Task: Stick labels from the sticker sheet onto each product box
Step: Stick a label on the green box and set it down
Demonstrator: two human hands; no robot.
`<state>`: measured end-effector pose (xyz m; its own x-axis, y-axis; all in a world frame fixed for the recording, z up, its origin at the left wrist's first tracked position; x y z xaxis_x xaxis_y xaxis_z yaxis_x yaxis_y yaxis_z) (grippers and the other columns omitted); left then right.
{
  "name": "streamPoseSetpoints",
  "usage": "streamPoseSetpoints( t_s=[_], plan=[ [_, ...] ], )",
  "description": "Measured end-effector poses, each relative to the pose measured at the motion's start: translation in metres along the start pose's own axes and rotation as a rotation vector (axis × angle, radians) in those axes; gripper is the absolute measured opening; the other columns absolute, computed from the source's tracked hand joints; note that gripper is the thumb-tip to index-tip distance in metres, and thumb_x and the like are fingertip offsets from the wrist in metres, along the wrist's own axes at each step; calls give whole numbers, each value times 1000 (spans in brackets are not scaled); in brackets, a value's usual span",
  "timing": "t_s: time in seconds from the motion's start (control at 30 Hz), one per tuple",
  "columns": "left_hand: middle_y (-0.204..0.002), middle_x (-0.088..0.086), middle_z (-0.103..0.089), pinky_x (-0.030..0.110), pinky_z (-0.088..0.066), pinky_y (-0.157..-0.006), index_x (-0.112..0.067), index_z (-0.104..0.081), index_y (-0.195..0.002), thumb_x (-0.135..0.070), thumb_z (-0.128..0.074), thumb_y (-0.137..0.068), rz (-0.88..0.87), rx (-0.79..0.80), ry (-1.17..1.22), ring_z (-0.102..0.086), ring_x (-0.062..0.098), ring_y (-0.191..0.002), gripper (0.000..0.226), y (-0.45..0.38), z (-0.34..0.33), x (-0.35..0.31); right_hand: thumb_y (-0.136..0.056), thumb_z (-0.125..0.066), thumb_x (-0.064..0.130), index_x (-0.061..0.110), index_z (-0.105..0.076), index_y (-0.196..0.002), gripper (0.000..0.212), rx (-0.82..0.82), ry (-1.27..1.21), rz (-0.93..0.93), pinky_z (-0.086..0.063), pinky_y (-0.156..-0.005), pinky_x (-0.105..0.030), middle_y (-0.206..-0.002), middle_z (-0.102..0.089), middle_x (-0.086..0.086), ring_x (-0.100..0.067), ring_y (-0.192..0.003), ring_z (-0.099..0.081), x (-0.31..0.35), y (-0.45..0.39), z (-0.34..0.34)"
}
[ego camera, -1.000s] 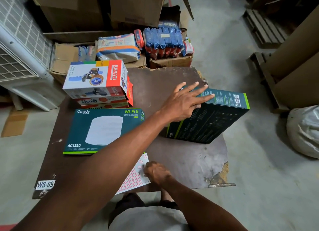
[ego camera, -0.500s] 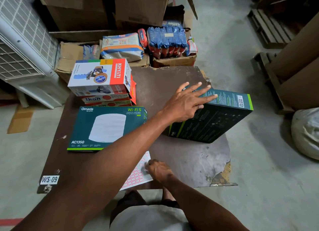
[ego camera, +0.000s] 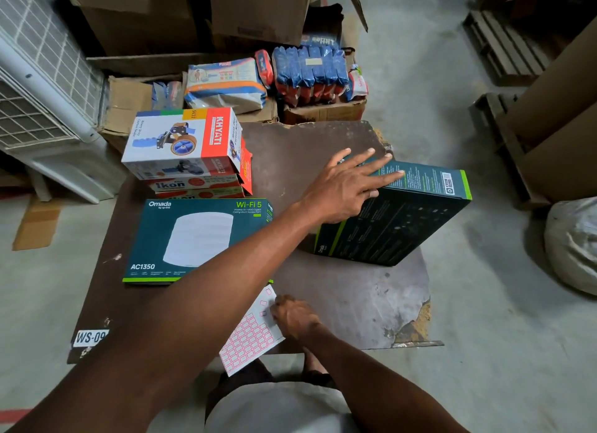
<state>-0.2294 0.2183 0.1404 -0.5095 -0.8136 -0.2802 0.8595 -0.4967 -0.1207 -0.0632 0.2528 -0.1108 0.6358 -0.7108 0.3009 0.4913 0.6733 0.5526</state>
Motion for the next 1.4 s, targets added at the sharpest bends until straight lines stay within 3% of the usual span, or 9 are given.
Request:
streamPoseSetpoints(
  t_s=[0.2,0.57,0.67,0.77,0.83,0.87,0.93,1.07,1.4],
  plan=[
    [-167,-9,-18,47,-2,-125,-44,-25,-155,-28,-45,-107,7,-6,16,-13,21,-155,55,-2,1,0,-99,-59,24,5,-46,-144,50,56,-22,-19,-49,-99,-46,-143,-51,-17,-35,-124,-55,3,-4,3],
    [-166,-9,-21,48,-5,-124,-46,-27,-154,-33,-45,-106,3,-43,33,-16,21,-155,53,-3,-2,2,-97,-59,25,12,-53,-144,48,24,-114,43,-52,-87,-40,-131,-62,-17,-36,-110,-62,-5,11,17],
    [-165,-10,-26,47,-8,-123,-46,-32,-152,-39,-47,-104,4,-74,46,-22,22,-153,51,-3,-3,2,-100,-57,26,13,-62,-130,34,9,-299,1,-51,-79,-36,-126,-65,-14,-31,-101,-64,-7,14,19],
    [-161,-10,-35,46,-13,-121,-45,-39,-150,-34,-55,-101,17,-133,59,-31,23,-150,52,-3,-6,-1,-100,-58,33,13,-69,-102,23,-92,-609,-62,-49,-68,-34,-111,-69,-9,-24,-85,-61,-13,24,19],
    [-158,-10,-40,46,-17,-120,-45,-43,-148,-32,-59,-99,26,-170,61,-36,24,-147,52,-4,-8,-2,-97,-67,27,15,-69,-91,14,-149,-863,-121,-54,-72,-36,-102,-73,-6,-20,-83,-64,-16,36,27],
    [-157,-9,-41,46,-18,-120,-45,-44,-147,-32,-60,-99,27,-181,67,-38,24,-146,52,-4,-10,-2,-95,-71,23,17,-69,-87,10,-172,-994,-143,-54,-71,-29,-99,-74,-3,-14,-82,-66,-17,42,32],
    [-157,-10,-42,47,-19,-119,-45,-46,-146,-31,-61,-98,22,-195,81,-39,24,-145,52,-4,-11,-1,-92,-75,17,18,-71,-84,9,-240,-1224,-171,-51,-69,-20,-90,-75,5,-5,-77,-66,-19,58,51],
    [-157,-10,-41,46,-18,-119,-45,-46,-146,-31,-61,-98,28,-195,93,-38,23,-146,52,-7,-10,2,-91,-76,12,-1,-72,-98,15,-460,-1559,-202,-53,-66,-29,-72,-69,2,-14,-65,-60,-28,93,98],
    [-158,-13,-39,46,-21,-119,-48,-43,-147,-32,-60,-97,32,-180,69,-35,18,-147,55,-15,-9,8,-92,-74,9,-1,-69,-100,14,-1051,-1660,-189,-56,-65,-27,-81,-70,-7,-15,-68,-64,-67,172,198]
  ],
)
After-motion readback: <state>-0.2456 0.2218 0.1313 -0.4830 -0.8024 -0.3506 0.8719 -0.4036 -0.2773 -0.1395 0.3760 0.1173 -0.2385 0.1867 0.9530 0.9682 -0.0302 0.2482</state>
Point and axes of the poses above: each hand's wrist, its own y-axis away from the middle knuckle, its own z-axis out of the back of the hand, x = y × z, the point moved 1 cm from there along -y, towards the middle knuckle
